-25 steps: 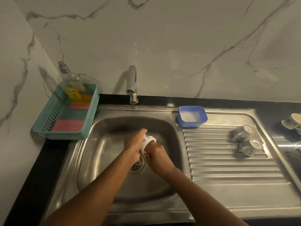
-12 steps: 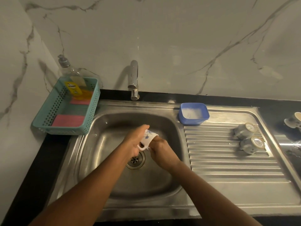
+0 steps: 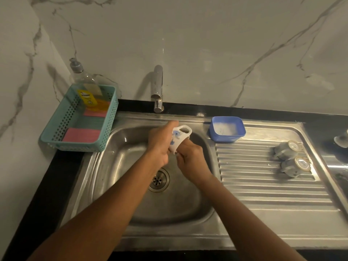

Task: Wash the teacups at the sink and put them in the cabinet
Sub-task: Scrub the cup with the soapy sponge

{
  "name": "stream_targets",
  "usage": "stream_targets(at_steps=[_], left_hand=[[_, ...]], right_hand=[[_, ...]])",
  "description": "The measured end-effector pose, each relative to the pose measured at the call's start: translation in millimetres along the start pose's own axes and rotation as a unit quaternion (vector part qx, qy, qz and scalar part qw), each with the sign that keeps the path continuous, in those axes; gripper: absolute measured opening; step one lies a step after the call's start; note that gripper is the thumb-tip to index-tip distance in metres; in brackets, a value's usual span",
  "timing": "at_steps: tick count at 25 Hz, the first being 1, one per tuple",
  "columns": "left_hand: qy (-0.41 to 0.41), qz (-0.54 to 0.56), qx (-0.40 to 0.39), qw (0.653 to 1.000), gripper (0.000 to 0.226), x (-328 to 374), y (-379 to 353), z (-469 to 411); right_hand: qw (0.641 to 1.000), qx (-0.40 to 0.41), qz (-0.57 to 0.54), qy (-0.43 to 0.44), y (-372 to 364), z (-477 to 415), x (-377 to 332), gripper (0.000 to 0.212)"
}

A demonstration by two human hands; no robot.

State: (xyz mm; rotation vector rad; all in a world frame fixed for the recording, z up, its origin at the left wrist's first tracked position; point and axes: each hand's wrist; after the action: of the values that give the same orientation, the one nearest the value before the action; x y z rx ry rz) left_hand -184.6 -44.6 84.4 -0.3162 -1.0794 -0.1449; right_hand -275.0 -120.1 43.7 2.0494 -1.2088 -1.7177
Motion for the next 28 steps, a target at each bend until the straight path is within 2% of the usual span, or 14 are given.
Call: stream_targets(at_steps=[2, 5, 6, 8, 10, 12, 14, 15, 17, 18, 21, 22, 25, 28], left_hand=[[-0.009, 0.034, -0.037, 0.999, 0.024, -6.5, 5.2, 4.0], [-0.091, 0.085, -0.116, 0.985, 0.031, -16.2, 14.6, 3.7], [-0.104, 0.103, -0.125, 0.981, 0.035, -16.2, 14.2, 2.1], [-0.078, 0.112, -0.086, 0.987, 0.035, -12.3, 8.0, -0.4], [-0.003, 0.042, 0.001, 0.999, 0.032, -11.8, 0.5, -1.4], [0.06, -0.023, -0.011, 0.998, 0.032, -15.9, 1.9, -0.9], [0.057, -0.02, -0.065, 0.996, 0.034, -19.4, 8.6, 2.1], [0.034, 0.015, -0.081, 0.996, 0.037, -18.9, 11.2, 3.5], [-0.015, 0.119, -0.121, 0.985, 0.043, -13.7, 9.5, 5.3], [-0.032, 0.156, -0.132, 0.978, 0.043, -11.2, 5.9, 5.0], [0.011, 0.153, -0.042, 0.987, 0.051, -14.4, -3.9, -5.6], [0.042, 0.143, -0.012, 0.989, 0.055, -20.7, -2.5, -10.0], [0.117, 0.168, -0.018, 0.979, 0.038, -40.4, 10.9, -12.9], [0.142, 0.203, -0.022, 0.969, 0.037, -46.5, 26.1, -13.9]], right_hand=[[0.972, -0.023, -0.146, -0.182, 14.8, -10.9, -9.8, 0.018], [0.632, -0.003, -0.646, -0.429, 20.9, -20.3, -38.0, 0.017], [0.632, 0.01, -0.653, -0.418, 16.2, -19.9, -43.2, 0.018], [0.865, 0.065, -0.419, -0.267, 2.1, -7.0, -37.4, 0.018], [0.993, 0.049, -0.101, -0.036, -7.4, 7.5, -5.1, 0.022], [0.999, -0.014, 0.029, 0.005, 2.7, 4.8, 16.2, 0.024], [0.988, -0.015, -0.072, -0.138, 17.7, -4.1, 12.3, 0.02], [0.939, 0.002, -0.229, -0.255, 21.6, -9.8, 3.3, 0.018], [0.703, -0.017, -0.6, -0.382, 25.0, -16.1, -22.3, 0.018], [0.668, -0.007, -0.64, -0.379, 19.7, -16.0, -29.4, 0.019], [0.959, 0.049, -0.226, -0.161, -2.7, 1.4, -22.0, 0.015], [0.996, 0.035, -0.078, -0.038, -4.5, 5.6, -11.1, 0.015], [0.996, -0.058, 0.04, 0.052, 11.2, 5.6, 6.4, 0.019], [0.98, -0.017, -0.035, -0.193, 28.9, 9.2, 4.5, 0.016]])
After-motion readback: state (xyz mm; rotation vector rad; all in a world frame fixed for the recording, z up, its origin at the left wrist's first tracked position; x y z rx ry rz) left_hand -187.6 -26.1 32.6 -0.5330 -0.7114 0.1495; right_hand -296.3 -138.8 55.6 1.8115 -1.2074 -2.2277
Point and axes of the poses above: each hand's wrist, its own z-axis away from the middle knuckle, its own y-axis out of the back of the hand, x = y × z, and after that the axes turned 7 degrees about -y, right-handed
